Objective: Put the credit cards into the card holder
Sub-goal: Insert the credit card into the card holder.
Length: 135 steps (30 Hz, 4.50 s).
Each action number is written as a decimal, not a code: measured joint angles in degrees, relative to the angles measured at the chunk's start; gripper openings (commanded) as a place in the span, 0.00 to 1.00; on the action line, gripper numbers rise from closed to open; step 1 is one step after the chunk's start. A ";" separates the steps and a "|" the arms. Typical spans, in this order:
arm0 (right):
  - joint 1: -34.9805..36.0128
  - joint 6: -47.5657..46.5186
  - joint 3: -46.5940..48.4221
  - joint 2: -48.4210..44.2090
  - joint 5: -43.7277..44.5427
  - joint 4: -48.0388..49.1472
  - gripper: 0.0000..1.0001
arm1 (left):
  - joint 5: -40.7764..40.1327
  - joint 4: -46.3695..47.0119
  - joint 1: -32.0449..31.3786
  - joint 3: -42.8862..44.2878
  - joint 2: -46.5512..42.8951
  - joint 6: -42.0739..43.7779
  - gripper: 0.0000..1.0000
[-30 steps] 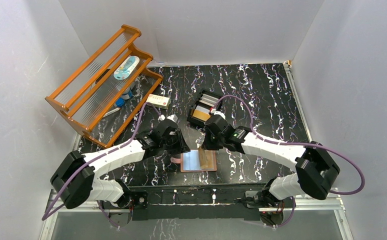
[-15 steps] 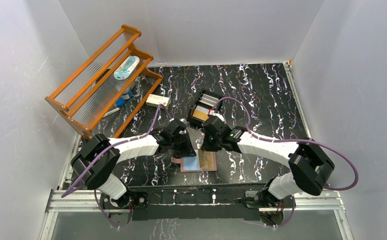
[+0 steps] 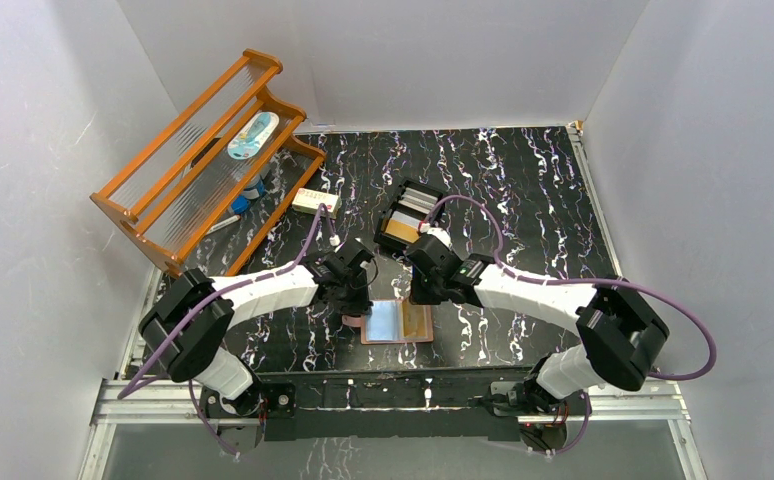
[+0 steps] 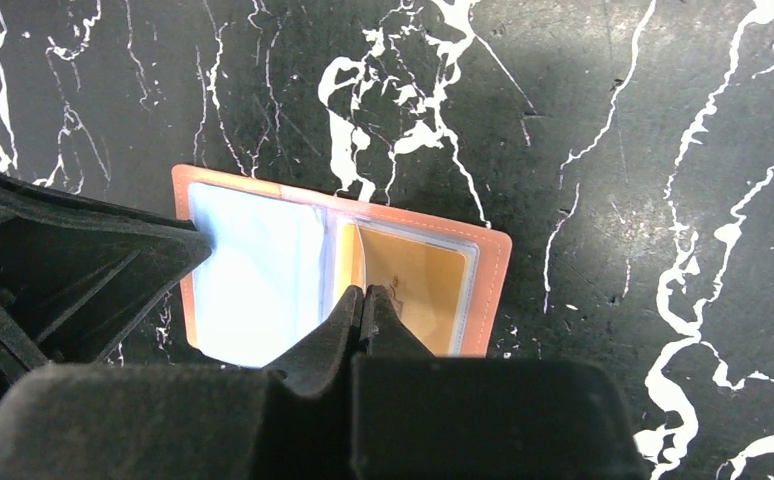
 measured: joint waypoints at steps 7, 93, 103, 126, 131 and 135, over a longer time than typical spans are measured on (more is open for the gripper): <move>-0.11 -0.79 -5.44 -5.09 -2.75 7.39 0.00 | -0.63 -1.66 0.00 0.00 -0.70 0.15 0.16; -16.35 6.88 -26.53 4.26 -31.80 56.83 0.00 | 1.70 -0.26 0.55 -4.20 -2.97 4.90 0.15; -16.37 7.28 -28.65 3.19 -32.28 56.39 0.00 | 2.21 -1.36 0.55 -2.29 -1.20 5.57 0.15; -16.55 10.08 -32.13 3.72 -32.68 62.27 0.00 | 3.15 -0.24 0.63 -2.25 -0.72 5.66 0.16; -15.82 10.40 -32.13 4.24 -33.03 63.73 0.00 | 3.85 0.87 0.63 -2.25 -0.44 4.87 0.16; -15.21 11.10 -32.13 5.16 -32.87 64.52 0.12 | 4.50 2.21 0.66 -2.71 -0.46 3.61 0.16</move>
